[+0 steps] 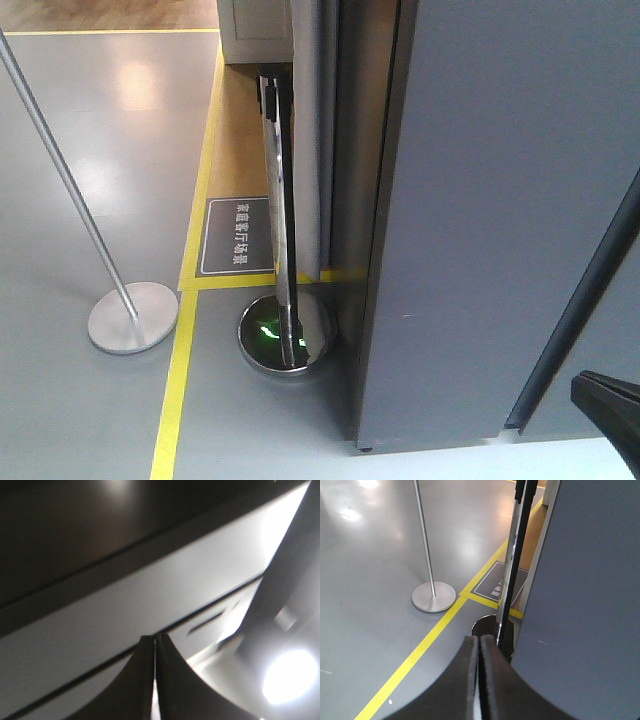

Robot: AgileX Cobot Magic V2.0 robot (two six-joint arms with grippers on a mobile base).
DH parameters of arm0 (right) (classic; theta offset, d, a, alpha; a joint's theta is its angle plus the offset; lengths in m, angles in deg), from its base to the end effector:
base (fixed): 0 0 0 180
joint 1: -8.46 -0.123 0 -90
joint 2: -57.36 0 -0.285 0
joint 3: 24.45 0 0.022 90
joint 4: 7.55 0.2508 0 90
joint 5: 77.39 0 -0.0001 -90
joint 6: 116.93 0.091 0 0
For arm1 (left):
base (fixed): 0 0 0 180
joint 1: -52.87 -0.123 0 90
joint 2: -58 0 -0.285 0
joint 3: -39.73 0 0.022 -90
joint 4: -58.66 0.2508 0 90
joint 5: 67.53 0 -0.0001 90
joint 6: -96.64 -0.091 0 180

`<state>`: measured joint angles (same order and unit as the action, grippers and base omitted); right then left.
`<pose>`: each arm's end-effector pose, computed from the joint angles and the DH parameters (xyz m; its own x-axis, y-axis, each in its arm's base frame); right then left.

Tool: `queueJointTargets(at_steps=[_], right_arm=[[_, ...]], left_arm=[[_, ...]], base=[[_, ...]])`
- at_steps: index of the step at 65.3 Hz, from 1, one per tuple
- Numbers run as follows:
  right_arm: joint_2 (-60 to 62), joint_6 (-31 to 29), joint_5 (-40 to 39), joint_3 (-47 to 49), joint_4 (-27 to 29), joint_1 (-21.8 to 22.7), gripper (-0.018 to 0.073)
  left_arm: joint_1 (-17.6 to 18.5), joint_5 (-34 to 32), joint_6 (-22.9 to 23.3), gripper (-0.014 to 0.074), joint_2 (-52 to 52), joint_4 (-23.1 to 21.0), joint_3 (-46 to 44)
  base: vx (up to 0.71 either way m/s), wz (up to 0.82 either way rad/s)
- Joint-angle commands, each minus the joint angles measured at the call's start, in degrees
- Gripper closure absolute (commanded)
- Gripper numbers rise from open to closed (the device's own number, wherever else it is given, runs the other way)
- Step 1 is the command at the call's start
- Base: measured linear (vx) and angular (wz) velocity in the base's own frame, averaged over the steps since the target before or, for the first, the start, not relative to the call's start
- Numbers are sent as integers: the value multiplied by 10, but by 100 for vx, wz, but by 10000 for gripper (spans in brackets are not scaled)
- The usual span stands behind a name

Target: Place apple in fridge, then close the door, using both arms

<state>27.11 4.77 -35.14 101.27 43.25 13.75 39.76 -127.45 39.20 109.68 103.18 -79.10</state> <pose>0.0761 0.0406 0.2803 -0.2861 -0.2108 -0.9347 -0.4923 0.8693 -0.0454 0.1361 -0.0250 0.3034 -0.3895 -0.9019 -0.1865 0.4178 0.0074 -0.9085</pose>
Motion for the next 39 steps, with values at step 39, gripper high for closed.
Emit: queueJointTargets(at_steps=[39], right_arm=[[-4,-5,-19,14,25,3,562]], left_arm=[[14,-40,-624,605,-4,-72,-11]], base=[[0,0]])
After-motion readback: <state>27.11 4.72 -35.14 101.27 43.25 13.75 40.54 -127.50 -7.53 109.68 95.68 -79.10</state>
